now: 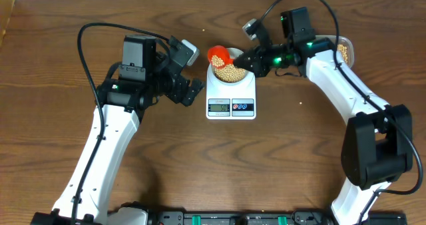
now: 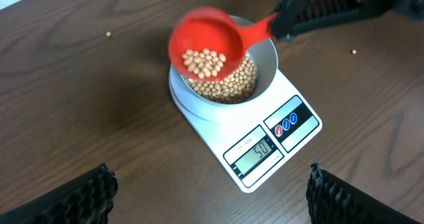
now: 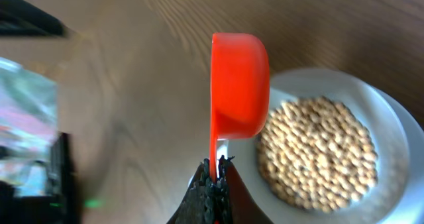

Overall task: Scoop item into bowl and weigh 50g on scale
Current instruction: 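Tilt the red scoop gradually to trickle soybeans into the bowl, then move the red scoop with the right gripper back to the tub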

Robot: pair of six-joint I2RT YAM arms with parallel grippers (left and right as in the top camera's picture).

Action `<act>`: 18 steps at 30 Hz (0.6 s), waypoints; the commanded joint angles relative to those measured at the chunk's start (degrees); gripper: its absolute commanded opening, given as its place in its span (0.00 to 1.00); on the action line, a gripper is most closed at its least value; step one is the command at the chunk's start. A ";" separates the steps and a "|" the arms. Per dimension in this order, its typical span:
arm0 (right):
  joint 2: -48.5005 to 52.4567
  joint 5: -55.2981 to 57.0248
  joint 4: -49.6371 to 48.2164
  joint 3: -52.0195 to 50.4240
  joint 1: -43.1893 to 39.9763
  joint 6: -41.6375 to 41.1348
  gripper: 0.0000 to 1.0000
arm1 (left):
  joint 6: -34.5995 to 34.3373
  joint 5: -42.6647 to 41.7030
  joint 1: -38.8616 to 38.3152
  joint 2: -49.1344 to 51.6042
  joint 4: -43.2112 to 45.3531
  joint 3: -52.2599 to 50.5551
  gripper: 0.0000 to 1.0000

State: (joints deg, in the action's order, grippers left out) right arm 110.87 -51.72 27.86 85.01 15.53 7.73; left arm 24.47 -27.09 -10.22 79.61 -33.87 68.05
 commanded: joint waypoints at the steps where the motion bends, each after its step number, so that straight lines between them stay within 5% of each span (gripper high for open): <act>1: 0.33 -7.80 -1.44 0.04 -2.23 -4.52 0.01 | 1.03 -0.76 0.13 -0.09 0.00 -0.24 0.94; 18: -3.91 -2.62 -2.91 0.07 -17.99 -11.98 0.01 | 1.01 -0.76 0.13 -0.09 0.00 -0.24 0.94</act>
State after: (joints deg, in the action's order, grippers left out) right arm 110.69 -56.93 23.97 85.01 -0.40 -3.27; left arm 24.47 -27.09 -10.22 79.61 -33.87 68.05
